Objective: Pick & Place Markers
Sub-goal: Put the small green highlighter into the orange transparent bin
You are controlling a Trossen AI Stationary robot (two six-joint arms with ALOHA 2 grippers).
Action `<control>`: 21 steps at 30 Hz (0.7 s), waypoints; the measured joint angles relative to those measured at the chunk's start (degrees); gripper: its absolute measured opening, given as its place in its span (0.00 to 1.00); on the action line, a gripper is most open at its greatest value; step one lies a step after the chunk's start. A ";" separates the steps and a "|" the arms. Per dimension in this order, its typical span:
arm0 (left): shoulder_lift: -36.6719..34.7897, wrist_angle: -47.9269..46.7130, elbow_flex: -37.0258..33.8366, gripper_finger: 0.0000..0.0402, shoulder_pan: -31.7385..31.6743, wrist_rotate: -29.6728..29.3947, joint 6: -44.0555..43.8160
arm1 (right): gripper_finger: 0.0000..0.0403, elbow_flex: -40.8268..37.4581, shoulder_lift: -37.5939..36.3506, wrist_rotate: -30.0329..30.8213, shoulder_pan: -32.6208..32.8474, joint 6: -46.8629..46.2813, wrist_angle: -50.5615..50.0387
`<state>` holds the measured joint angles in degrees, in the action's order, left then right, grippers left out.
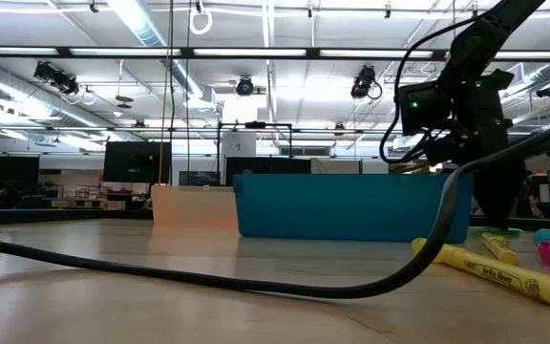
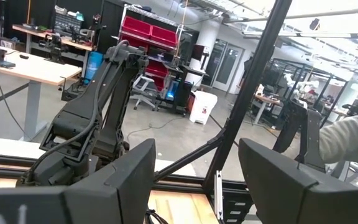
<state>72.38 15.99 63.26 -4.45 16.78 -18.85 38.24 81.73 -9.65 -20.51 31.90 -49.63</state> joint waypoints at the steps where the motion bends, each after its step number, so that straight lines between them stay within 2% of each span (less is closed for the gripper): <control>1: 0.00 0.00 0.00 0.59 0.00 0.00 0.00 | 0.06 0.00 0.00 0.02 0.00 0.06 0.02; 4: 0.00 -0.01 0.00 0.59 0.00 0.00 -0.02 | 0.11 0.00 0.00 0.80 0.00 -0.33 0.45; 9: 0.00 -0.02 0.00 0.59 0.00 0.00 0.00 | 0.22 0.04 -0.02 6.03 0.00 -3.40 1.55; 12: 0.00 0.00 0.00 0.59 0.00 0.00 0.02 | 0.27 -0.51 -0.07 6.21 0.00 -4.30 4.32; 21: 0.00 -0.02 0.00 0.59 0.00 0.00 0.02 | 0.30 -5.23 -0.50 7.11 0.72 -5.43 10.26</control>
<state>72.38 15.97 63.26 -4.45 16.78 -18.83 33.01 81.23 -2.54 -19.80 26.47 -39.38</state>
